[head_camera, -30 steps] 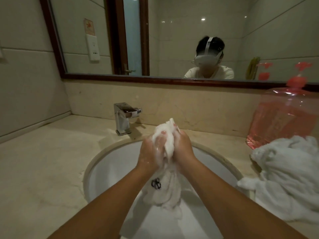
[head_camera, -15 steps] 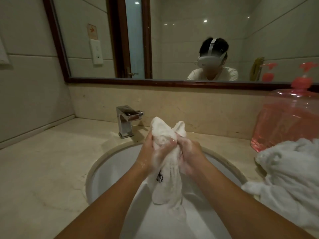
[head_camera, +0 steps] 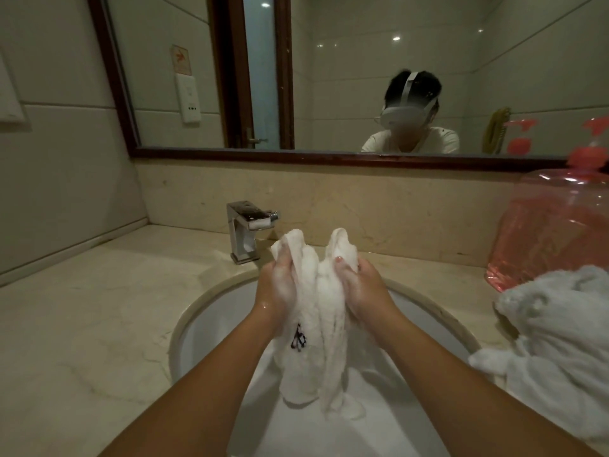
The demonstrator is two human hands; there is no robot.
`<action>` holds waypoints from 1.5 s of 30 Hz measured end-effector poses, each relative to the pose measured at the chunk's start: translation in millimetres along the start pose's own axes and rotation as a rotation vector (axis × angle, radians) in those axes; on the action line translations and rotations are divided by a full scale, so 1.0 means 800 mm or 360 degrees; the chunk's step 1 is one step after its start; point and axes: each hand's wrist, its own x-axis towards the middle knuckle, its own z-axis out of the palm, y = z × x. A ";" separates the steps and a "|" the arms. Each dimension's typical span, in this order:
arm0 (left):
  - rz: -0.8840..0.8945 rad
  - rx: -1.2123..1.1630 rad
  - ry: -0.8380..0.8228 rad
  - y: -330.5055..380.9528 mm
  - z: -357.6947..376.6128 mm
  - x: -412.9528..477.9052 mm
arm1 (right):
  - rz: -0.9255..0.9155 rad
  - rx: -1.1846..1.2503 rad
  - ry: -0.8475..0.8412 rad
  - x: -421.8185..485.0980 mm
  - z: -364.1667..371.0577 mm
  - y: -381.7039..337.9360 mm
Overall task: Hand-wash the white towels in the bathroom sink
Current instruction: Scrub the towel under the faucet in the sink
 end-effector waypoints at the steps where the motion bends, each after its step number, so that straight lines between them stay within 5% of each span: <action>1: -0.0060 -0.0106 0.0001 -0.003 -0.003 0.004 | 0.0055 0.0072 0.0107 0.004 -0.003 0.001; 6: -0.0028 0.0174 0.0148 0.012 0.008 -0.006 | 0.0150 0.0534 0.0249 0.003 0.006 -0.007; 10: 0.0288 0.0523 0.0195 0.009 0.031 -0.021 | -0.0087 0.0090 0.0107 -0.021 0.040 -0.025; 15: 0.0284 0.0582 0.0257 0.003 0.026 -0.015 | -0.0180 -0.0226 0.0094 -0.031 0.040 -0.015; 19: 0.0391 0.0605 0.0064 0.003 0.037 -0.032 | -0.0053 -0.0135 0.0289 -0.004 0.034 -0.012; 23: 0.0291 0.0696 0.0101 0.004 0.033 -0.020 | -0.0015 -0.0145 0.0120 -0.019 0.028 -0.005; 27: 0.0172 0.0603 -0.0044 -0.007 0.027 -0.011 | 0.0175 0.0026 -0.0080 -0.023 0.024 -0.004; 31: 0.0045 0.0402 -0.0014 -0.009 0.017 -0.005 | 0.0299 0.0107 -0.0010 -0.005 0.030 0.002; 36: 0.0290 0.0664 -0.0125 -0.003 0.014 -0.028 | 0.0614 0.0733 -0.0036 0.010 0.030 0.000; 40: 0.0381 0.0609 -0.0031 -0.007 0.021 -0.020 | 0.0420 0.0737 0.0088 0.017 0.026 0.005; 45: 0.0326 0.0138 0.0129 -0.008 0.019 -0.008 | -0.0141 0.0018 -0.0076 -0.016 0.012 -0.009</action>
